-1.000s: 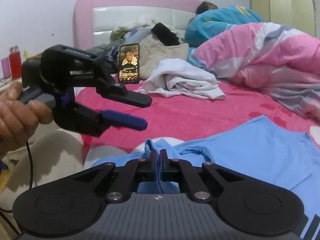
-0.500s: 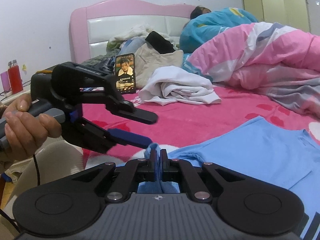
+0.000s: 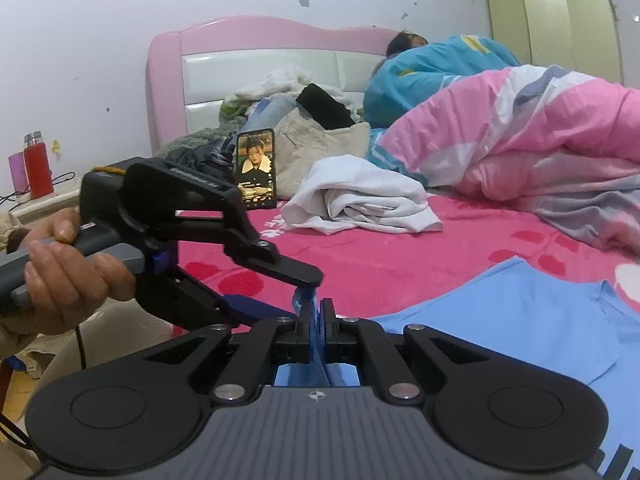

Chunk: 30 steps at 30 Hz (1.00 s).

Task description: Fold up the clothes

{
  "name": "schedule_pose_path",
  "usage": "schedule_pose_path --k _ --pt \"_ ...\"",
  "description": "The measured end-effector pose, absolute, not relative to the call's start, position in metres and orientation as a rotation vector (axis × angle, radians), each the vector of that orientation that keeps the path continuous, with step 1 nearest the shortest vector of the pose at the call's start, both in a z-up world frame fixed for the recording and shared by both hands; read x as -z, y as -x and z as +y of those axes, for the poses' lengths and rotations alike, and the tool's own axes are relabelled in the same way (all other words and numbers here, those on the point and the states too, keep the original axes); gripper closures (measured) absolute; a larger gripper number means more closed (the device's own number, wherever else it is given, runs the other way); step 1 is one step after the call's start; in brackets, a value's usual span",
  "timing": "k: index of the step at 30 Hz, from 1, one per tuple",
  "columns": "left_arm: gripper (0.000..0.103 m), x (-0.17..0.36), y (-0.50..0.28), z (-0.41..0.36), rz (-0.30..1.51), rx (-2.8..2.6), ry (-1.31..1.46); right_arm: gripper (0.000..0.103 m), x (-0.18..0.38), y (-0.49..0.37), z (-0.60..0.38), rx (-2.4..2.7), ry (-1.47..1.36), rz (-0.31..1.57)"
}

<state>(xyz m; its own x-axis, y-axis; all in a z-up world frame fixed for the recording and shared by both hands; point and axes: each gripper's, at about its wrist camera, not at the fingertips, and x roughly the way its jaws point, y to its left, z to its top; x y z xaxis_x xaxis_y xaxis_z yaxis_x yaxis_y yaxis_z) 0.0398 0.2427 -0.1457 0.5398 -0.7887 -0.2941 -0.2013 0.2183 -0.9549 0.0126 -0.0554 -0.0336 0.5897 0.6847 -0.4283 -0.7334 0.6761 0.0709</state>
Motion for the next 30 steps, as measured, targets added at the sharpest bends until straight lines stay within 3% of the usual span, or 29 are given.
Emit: schedule_pose_path --k 9,14,20,24,30 --pt "0.066 0.145 -0.054 0.228 1.019 0.499 1.233 0.101 0.034 -0.004 -0.054 -0.868 0.129 0.449" --pt "0.080 0.141 -0.056 0.214 1.007 0.491 1.144 0.098 0.027 0.004 -0.078 -0.851 0.046 0.450" --pt "0.086 0.146 -0.055 0.211 1.012 0.441 1.103 0.077 0.027 0.029 -0.187 -0.614 -0.326 0.551" --pt "0.089 0.147 -0.055 0.208 1.016 0.398 1.077 0.075 0.037 0.065 -0.282 -0.368 -0.608 0.578" --pt "0.089 0.142 -0.057 0.197 1.011 0.356 1.019 0.071 0.047 0.128 -0.401 -0.055 -0.937 0.428"
